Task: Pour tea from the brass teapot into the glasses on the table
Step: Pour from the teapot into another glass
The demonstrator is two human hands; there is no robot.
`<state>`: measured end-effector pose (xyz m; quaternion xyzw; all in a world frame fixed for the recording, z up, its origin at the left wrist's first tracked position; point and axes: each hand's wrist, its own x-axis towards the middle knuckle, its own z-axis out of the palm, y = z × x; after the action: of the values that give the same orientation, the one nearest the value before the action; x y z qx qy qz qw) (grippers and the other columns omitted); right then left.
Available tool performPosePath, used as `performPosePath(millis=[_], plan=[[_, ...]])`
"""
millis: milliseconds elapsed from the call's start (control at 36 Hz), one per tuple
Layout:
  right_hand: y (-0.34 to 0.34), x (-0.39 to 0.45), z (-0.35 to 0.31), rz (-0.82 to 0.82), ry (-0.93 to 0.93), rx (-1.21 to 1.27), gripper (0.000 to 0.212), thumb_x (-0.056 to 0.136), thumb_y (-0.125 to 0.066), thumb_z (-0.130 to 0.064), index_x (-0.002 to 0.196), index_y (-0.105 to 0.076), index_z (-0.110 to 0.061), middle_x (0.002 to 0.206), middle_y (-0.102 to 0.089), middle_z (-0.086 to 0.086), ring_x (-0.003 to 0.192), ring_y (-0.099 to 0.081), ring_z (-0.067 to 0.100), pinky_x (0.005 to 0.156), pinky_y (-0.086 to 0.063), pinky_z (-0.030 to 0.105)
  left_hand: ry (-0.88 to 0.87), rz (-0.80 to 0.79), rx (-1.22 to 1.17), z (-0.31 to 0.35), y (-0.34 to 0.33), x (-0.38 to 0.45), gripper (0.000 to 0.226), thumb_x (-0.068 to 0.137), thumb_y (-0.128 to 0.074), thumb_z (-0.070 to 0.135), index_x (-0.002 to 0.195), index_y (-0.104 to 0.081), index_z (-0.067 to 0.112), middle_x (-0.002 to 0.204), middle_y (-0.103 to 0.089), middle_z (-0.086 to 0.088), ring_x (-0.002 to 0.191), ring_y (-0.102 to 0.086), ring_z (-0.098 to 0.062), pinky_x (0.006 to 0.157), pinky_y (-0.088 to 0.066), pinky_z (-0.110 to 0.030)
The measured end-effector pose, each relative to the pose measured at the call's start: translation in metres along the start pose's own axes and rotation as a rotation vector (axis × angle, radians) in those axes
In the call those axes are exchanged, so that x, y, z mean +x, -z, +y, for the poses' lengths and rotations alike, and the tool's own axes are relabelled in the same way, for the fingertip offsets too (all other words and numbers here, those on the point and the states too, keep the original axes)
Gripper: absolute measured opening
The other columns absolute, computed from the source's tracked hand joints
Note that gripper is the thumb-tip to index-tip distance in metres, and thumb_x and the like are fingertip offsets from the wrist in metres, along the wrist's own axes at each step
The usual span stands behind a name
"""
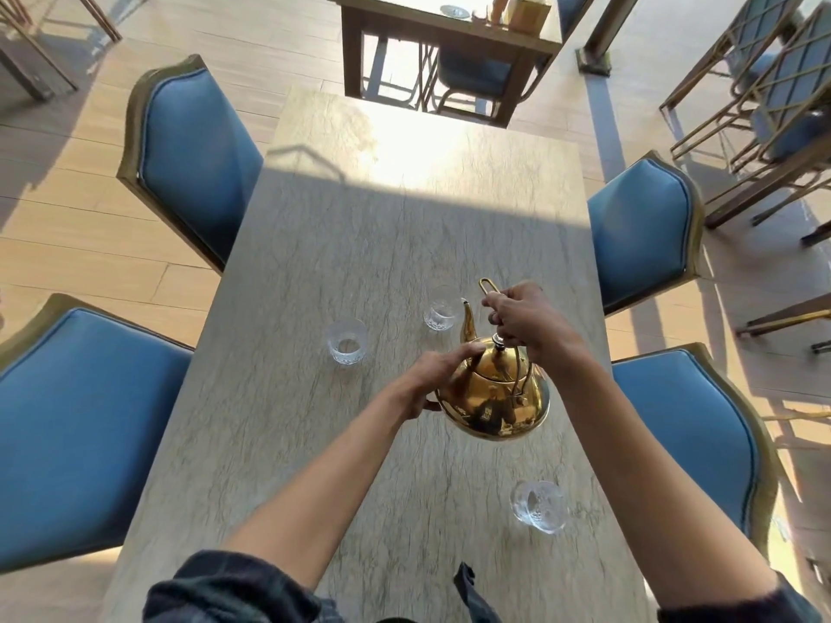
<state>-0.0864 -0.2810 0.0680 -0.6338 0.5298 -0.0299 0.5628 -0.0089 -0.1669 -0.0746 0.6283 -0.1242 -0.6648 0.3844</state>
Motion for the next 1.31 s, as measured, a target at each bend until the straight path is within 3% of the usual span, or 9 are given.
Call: performPosePath(millis=[111, 361, 472, 583, 694, 861, 1222, 1306], plan=[[0.002, -0.001, -0.002, -0.002, 0.007, -0.02, 0.02, 0.104, -0.047, -0.014, 0.091, -0.06, -0.006, 0.066, -0.046, 0.005, 0.046, -0.036, 0.011, 0.034, -0.027, 0.019, -0.003, -0.006, -0.01, 0.0, 0.0, 0.0, 0.106, 0.066, -0.075, 0.087, 0.144, -0.068, 0.016, 0.135, -0.074, -0.013, 0.121, -0.069, -0.032, 0.081, -0.053, -0.04], [0.003, -0.002, -0.003, 0.007, 0.024, -0.039, 0.02, 0.103, -0.046, -0.014, 0.103, -0.062, 0.0, 0.066, -0.047, 0.005, 0.046, -0.037, 0.01, 0.037, -0.028, 0.021, -0.011, 0.0, 0.0, 0.001, -0.001, -0.001, 0.112, 0.063, -0.075, 0.09, 0.146, -0.065, 0.016, 0.139, -0.073, -0.014, 0.126, -0.067, -0.034, 0.084, -0.052, -0.041], [0.004, 0.001, -0.002, 0.011, 0.028, -0.075, 0.02, 0.102, -0.048, -0.013, 0.098, -0.064, -0.003, 0.064, -0.048, 0.005, 0.04, -0.039, 0.008, 0.036, -0.029, 0.022, -0.024, -0.007, -0.001, 0.002, -0.002, -0.003, 0.096, 0.075, -0.072, 0.085, 0.141, -0.069, 0.015, 0.13, -0.077, -0.014, 0.119, -0.071, -0.033, 0.089, -0.053, -0.044], [0.005, 0.001, -0.002, 0.009, 0.034, -0.087, 0.02, 0.102, -0.048, -0.014, 0.093, -0.064, -0.006, 0.064, -0.049, 0.004, 0.04, -0.04, 0.008, 0.038, -0.03, 0.023, -0.023, -0.001, 0.0, 0.002, -0.005, -0.006, 0.108, 0.061, -0.073, 0.089, 0.139, -0.071, 0.014, 0.127, -0.078, -0.014, 0.117, -0.071, -0.033, 0.09, -0.054, -0.045], [0.006, -0.002, -0.003, 0.004, 0.044, -0.094, 0.021, 0.102, -0.048, -0.013, 0.089, -0.064, -0.009, 0.066, -0.05, 0.005, 0.044, -0.042, 0.01, 0.043, -0.031, 0.025, -0.02, -0.003, -0.004, 0.003, -0.006, -0.008, 0.107, 0.06, -0.073, 0.089, 0.137, -0.072, 0.015, 0.126, -0.079, -0.014, 0.116, -0.072, -0.034, 0.089, -0.055, -0.044], [0.007, -0.005, -0.005, 0.007, 0.053, -0.104, 0.02, 0.103, -0.048, -0.016, 0.093, -0.064, -0.009, 0.069, -0.052, 0.005, 0.049, -0.045, 0.011, 0.047, -0.034, 0.026, -0.014, -0.004, -0.015, 0.006, -0.007, -0.011, 0.087, 0.081, -0.072, 0.08, 0.138, -0.07, 0.014, 0.126, -0.077, -0.012, 0.114, -0.071, -0.03, 0.089, -0.054, -0.042], [0.006, -0.011, -0.01, 0.015, 0.046, -0.113, 0.021, 0.104, -0.048, -0.015, 0.105, -0.064, -0.002, 0.07, -0.051, 0.006, 0.05, -0.044, 0.012, 0.046, -0.034, 0.026, -0.023, -0.005, -0.008, 0.008, -0.008, -0.017, 0.097, 0.075, -0.071, 0.084, 0.14, -0.069, 0.012, 0.128, -0.077, -0.014, 0.116, -0.07, -0.031, 0.082, -0.052, -0.04], [0.006, -0.012, -0.01, 0.009, 0.042, -0.099, 0.021, 0.103, -0.047, -0.013, 0.106, -0.063, 0.001, 0.068, -0.048, 0.006, 0.048, -0.041, 0.011, 0.043, -0.032, 0.025, -0.024, -0.004, -0.017, 0.008, -0.008, -0.018, 0.087, 0.084, -0.071, 0.079, 0.14, -0.069, 0.013, 0.131, -0.075, -0.014, 0.116, -0.069, -0.031, 0.081, -0.052, -0.04]])
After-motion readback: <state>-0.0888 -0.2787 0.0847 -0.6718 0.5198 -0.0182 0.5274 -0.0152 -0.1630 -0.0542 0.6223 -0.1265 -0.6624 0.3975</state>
